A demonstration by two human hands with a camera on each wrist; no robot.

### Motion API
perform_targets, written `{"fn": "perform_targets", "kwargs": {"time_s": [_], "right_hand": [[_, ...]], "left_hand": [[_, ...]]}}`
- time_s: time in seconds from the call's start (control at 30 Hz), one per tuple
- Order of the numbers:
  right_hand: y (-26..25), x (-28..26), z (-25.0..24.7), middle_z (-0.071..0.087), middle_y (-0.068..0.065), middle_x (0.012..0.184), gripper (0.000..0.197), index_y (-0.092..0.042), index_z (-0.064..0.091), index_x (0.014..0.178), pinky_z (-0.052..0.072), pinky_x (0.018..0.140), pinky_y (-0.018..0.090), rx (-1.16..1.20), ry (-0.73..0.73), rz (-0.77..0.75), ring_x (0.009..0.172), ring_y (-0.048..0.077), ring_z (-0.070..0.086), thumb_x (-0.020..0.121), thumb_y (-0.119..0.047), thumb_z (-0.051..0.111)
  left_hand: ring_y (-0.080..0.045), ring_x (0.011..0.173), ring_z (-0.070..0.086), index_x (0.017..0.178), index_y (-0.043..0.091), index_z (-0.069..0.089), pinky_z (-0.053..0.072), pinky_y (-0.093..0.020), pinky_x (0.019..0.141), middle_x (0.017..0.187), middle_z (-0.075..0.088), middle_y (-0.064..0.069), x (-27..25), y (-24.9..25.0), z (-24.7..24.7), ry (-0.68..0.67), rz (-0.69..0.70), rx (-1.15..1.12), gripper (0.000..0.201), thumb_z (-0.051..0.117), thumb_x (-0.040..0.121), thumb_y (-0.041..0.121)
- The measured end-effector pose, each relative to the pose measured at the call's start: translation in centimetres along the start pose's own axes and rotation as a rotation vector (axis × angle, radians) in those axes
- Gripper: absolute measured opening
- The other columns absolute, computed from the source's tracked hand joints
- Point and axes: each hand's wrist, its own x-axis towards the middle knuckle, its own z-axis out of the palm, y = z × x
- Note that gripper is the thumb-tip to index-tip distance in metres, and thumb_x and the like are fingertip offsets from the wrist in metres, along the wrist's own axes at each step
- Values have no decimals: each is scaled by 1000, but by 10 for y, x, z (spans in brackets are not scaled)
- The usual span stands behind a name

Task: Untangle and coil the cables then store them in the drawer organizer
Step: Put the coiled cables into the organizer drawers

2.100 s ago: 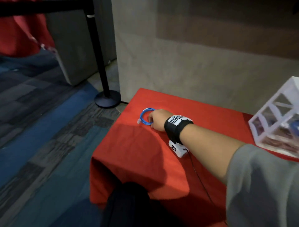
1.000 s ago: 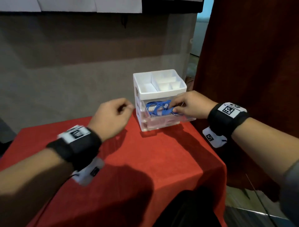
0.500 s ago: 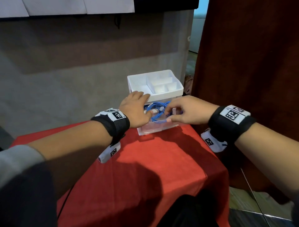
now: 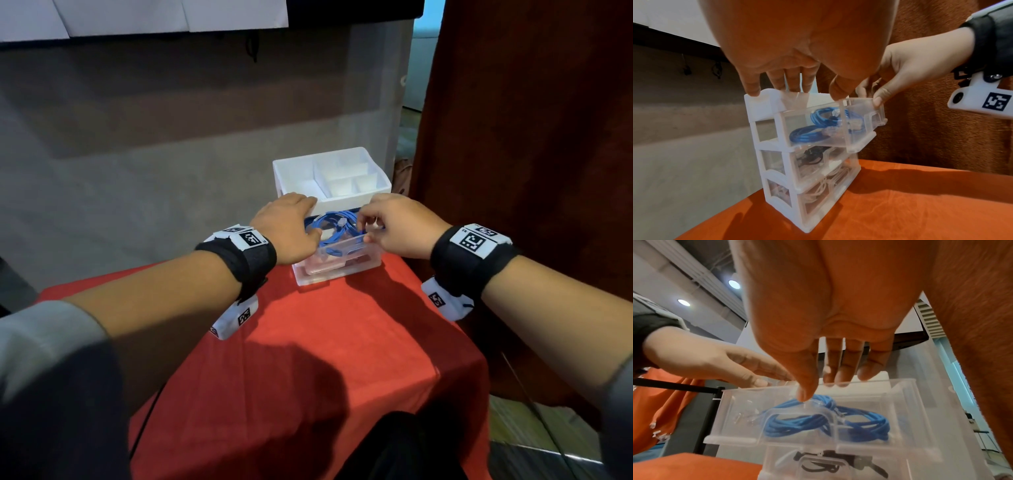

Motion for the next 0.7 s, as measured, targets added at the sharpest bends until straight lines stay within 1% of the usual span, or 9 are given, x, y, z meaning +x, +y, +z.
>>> {"fn": "perform_targets", "kwargs": {"time_s": [0.07, 0.13, 0.23, 0.3, 0.37, 0.47, 0.57, 0.63, 0.7], "right_hand": [[-1, 3, 0, 53, -11, 103, 31, -34, 67, 110, 48, 87, 34, 14, 5, 14, 99, 14, 52, 83, -23, 75], [-4, 4, 1, 53, -9, 108, 45, -34, 60, 124, 49, 89, 35, 33, -38, -7, 102, 15, 53, 82, -23, 71], [-14, 4, 9, 51, -3, 122, 74, -32, 39, 147, 50, 96, 42, -41, -136, -29, 112, 23, 53, 76, -41, 59], [-21, 4, 15, 43, -3, 133, 85, -29, 30, 153, 47, 101, 46, -126, -184, -12, 121, 26, 48, 75, -53, 54], [-24, 4, 22, 38, -6, 139, 86, -26, 30, 153, 45, 103, 48, -167, -192, -1, 126, 26, 43, 77, -58, 53], [-25, 7, 26, 38, -7, 139, 80, -26, 38, 147, 46, 102, 47, -173, -212, 17, 125, 27, 42, 76, -62, 48], [-28, 11, 25, 38, -6, 139, 72, -29, 43, 142, 43, 103, 47, -217, -265, 39, 125, 28, 39, 80, -65, 47], [-30, 14, 27, 42, -6, 137, 68, -30, 43, 139, 42, 104, 47, -238, -277, 51, 122, 28, 37, 82, -65, 47], [-33, 18, 27, 50, -8, 132, 63, -31, 44, 134, 43, 101, 47, -208, -284, 65, 117, 26, 37, 82, -66, 49]], "left_hand": [[-24, 133, 47, 147, 18, 44, 41, -36, 109, 144, 52, -3, 0, 1, -1, -2, -11, -6, 61, 56, 92, 41], [-25, 130, 50, 147, 24, 43, 41, -36, 106, 144, 52, -1, 0, 1, 0, 3, -18, -17, 61, 56, 91, 41], [-23, 126, 52, 145, 28, 44, 41, -37, 105, 145, 50, 3, -1, 0, 4, 5, -11, -21, 59, 56, 89, 43], [-21, 125, 53, 142, 25, 47, 42, -36, 104, 143, 50, 4, -1, -3, 7, 7, -9, -26, 57, 56, 89, 43], [-21, 126, 53, 144, 24, 46, 42, -36, 104, 144, 50, 3, 0, -4, 8, 4, -4, -23, 58, 56, 90, 42], [-21, 129, 51, 146, 25, 44, 41, -37, 107, 147, 48, 4, 0, -6, 6, 12, 7, -18, 57, 54, 93, 43], [-20, 131, 51, 146, 27, 45, 41, -39, 109, 148, 48, 6, 2, -7, 8, 6, -4, -44, 55, 49, 95, 46], [-19, 131, 50, 145, 26, 46, 41, -41, 109, 146, 48, 7, 3, -8, 10, 1, -6, -66, 57, 46, 93, 51], [-18, 132, 49, 145, 25, 45, 41, -39, 109, 144, 48, 7, 3, -9, 10, -5, 6, -73, 61, 47, 92, 55]]}}
